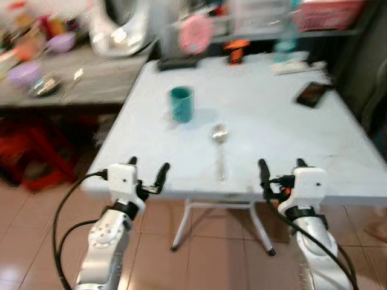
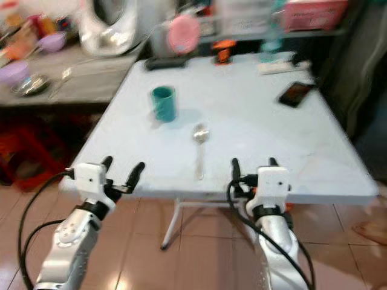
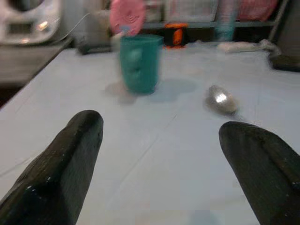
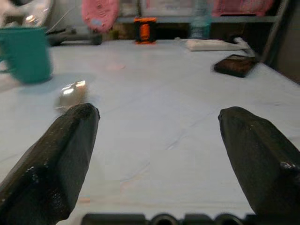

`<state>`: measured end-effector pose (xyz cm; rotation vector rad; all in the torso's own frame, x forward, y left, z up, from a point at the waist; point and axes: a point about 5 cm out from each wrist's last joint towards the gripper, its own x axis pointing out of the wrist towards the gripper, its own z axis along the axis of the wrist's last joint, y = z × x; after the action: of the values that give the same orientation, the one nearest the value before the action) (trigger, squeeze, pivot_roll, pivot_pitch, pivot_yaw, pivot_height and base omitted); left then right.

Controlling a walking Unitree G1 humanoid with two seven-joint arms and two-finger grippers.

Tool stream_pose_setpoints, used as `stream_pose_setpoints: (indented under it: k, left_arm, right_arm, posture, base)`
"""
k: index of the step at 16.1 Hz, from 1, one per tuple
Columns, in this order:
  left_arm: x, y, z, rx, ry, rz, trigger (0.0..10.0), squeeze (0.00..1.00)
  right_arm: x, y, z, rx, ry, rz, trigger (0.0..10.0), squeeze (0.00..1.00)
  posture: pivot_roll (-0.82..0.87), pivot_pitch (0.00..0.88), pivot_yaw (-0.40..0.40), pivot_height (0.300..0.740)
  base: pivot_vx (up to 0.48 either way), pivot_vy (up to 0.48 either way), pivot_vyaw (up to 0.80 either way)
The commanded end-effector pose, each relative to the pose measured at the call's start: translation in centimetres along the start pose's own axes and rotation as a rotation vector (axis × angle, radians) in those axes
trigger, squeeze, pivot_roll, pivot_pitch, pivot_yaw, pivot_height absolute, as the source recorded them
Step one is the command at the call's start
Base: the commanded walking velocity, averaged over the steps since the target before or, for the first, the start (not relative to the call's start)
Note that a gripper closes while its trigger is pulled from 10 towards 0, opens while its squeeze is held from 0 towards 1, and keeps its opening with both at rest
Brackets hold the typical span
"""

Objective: Setting the table

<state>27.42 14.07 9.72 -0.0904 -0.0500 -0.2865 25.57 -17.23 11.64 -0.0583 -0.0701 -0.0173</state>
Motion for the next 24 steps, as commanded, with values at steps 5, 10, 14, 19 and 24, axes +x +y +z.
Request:
stream_pose_setpoints:
  k: [5, 10, 14, 19, 24]
  left_arm:
    - [0.1, -0.5, 0.1, -0.003, 0.004, -0.027, 10.0, 0.0]
    - [-0.8, 0.4, -0.7, 0.056, 0.032, -0.017, 10.0, 0.0]
    - [-2.1, 0.6, -1.2, 0.052, 0.06, -0.126, 10.0, 0.0]
    - [-2.6, -0.7, -1.1, 0.029, 0.068, -0.298, 10.0, 0.0]
    - [-2.6, -1.2, -1.0, 0.036, 0.083, -0.398, 10.0, 0.0]
  right_arm:
    - [-0.4, 0.0, 0.2, -0.014, -0.003, 0.012, 10.0, 0.0]
    - [-0.1, 0.9, 0.2, -0.016, 0.004, 0.069, 10.0, 0.0]
    - [0.7, 1.8, -0.3, -0.015, 0.048, 0.116, 10.0, 0.0]
    - [3.1, 2.8, -0.6, 0.041, 0.118, 0.18, 10.0, 0.0]
    - [5.0, 5.1, -0.3, 0.067, 0.149, 0.275, 10.0, 0.0]
  posture:
    - [-0.09, 0.0, 0.085, 0.74]
    - [-0.09, 0.003, 0.087, 0.74]
    - [-0.08, 0.006, 0.086, 0.74]
    - [-0.07, 0.01, 0.091, 0.74]
    - [-0.07, 0.021, 0.102, 0.74]
  base:
    - [0.343, 0.0, 0.0]
    - [0.052, 0.0, 0.0]
    - [0.0, 0.0, 0.0]
    - [0.0, 0.0, 0.0]
    - [0.0, 0.0, 0.0]
